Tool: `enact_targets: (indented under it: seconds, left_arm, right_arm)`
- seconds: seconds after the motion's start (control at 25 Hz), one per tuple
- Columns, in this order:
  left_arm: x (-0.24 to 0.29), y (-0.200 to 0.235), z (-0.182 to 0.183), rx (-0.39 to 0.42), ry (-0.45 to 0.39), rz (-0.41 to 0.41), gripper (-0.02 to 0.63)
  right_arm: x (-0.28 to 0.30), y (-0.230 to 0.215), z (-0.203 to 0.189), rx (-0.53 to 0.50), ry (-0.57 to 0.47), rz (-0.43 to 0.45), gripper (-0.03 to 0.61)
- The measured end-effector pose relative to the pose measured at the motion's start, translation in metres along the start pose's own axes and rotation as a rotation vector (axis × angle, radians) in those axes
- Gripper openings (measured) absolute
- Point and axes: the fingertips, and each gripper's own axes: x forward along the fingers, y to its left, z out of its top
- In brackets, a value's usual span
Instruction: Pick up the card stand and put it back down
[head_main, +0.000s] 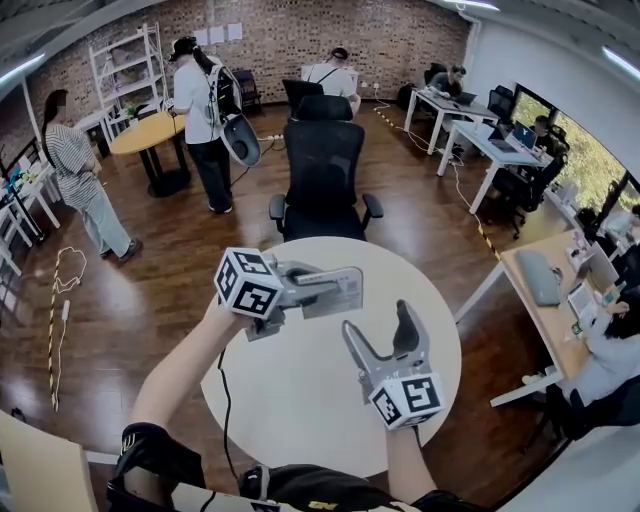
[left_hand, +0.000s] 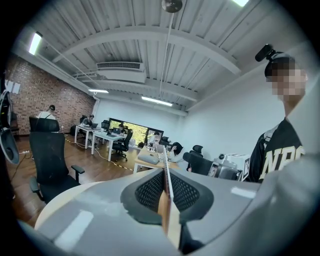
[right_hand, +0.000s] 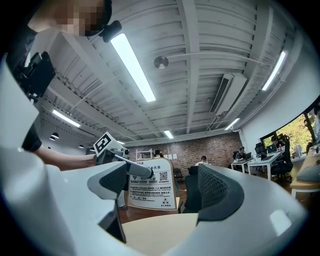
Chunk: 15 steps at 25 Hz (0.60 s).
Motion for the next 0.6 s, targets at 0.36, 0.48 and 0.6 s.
enact_targets:
  seconds: [0.36, 0.48, 0.6]
  left_arm:
    - [0.006, -0.008, -0.008, 0.000, 0.019, -0.036, 0.017]
    - [0.005, -0.005, -0.008, -0.001, 0.018, -0.028, 0.017]
    - [0.002, 0.004, -0.009, -0.010, 0.022, -0.008, 0.017]
  right_arm:
    - [-0.014, 0.005, -0.001, -0.017, 0.010, -0.022, 0.448]
    - [-0.017, 0.004, -0.003, -0.015, 0.013, -0.026, 0.448]
    - [-0.020, -0.001, -0.006, -0.012, 0.016, -0.024, 0.448]
